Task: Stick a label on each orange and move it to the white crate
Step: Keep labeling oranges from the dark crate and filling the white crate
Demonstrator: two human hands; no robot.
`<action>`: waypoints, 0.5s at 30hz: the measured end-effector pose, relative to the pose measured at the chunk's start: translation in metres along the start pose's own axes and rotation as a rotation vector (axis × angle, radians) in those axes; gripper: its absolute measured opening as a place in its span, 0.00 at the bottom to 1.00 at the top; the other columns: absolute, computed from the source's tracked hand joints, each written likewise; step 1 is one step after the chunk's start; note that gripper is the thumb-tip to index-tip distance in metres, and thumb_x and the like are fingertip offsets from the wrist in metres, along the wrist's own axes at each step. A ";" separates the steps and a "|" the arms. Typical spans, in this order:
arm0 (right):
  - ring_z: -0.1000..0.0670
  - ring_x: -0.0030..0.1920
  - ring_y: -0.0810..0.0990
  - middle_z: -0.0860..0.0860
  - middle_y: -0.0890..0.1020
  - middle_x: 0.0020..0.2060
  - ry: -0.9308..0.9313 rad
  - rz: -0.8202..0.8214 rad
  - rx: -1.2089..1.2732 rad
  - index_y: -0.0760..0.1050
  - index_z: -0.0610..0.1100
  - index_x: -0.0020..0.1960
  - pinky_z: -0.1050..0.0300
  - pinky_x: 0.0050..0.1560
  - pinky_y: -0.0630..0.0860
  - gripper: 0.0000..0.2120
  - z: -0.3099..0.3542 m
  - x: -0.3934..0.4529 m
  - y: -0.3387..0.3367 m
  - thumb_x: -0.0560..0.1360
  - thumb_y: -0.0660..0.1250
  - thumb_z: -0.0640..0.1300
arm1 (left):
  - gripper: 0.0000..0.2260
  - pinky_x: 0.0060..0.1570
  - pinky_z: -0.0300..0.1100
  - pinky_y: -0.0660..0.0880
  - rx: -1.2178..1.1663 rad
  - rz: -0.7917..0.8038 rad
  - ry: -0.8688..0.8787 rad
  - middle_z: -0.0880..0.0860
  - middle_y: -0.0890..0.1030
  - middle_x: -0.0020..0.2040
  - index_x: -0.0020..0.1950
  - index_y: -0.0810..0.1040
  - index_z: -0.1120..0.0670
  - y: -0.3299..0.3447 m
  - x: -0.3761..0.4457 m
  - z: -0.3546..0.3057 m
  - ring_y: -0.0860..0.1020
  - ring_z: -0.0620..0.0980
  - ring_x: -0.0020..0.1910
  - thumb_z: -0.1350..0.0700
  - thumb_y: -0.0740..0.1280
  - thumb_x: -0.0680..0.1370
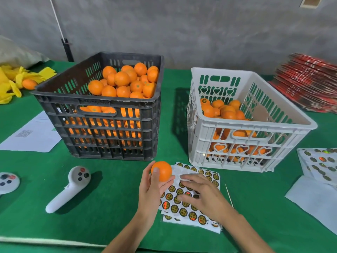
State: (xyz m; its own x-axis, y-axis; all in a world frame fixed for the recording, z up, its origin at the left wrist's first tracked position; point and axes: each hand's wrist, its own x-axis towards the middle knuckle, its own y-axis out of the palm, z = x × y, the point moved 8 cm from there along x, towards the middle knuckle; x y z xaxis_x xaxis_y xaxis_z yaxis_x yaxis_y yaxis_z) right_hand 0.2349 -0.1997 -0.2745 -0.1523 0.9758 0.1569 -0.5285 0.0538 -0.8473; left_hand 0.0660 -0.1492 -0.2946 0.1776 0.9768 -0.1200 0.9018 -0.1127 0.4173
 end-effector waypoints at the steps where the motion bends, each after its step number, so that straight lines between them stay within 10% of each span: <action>1: 0.64 0.71 0.65 0.63 0.72 0.71 0.011 -0.015 0.032 0.76 0.49 0.72 0.66 0.74 0.60 0.31 -0.001 0.001 0.000 0.75 0.67 0.66 | 0.16 0.53 0.42 0.83 0.009 0.006 0.000 0.60 0.80 0.67 0.72 0.73 0.48 0.001 0.000 0.001 0.86 0.62 0.54 0.48 0.62 0.84; 15: 0.64 0.57 0.78 0.66 0.83 0.51 0.174 -0.138 0.216 0.88 0.53 0.49 0.72 0.62 0.68 0.04 -0.008 0.016 -0.012 0.77 0.74 0.49 | 0.19 0.62 0.51 0.77 0.062 -0.013 -0.015 0.59 0.79 0.68 0.71 0.74 0.43 -0.001 0.006 0.009 0.86 0.61 0.54 0.42 0.64 0.81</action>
State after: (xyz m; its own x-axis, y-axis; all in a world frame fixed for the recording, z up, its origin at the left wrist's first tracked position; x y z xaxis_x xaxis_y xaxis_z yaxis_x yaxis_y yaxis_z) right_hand 0.2449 -0.1826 -0.2659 0.0690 0.9850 0.1580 -0.7020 0.1605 -0.6939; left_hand 0.0692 -0.1453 -0.3037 0.1712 0.9755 -0.1384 0.9266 -0.1117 0.3589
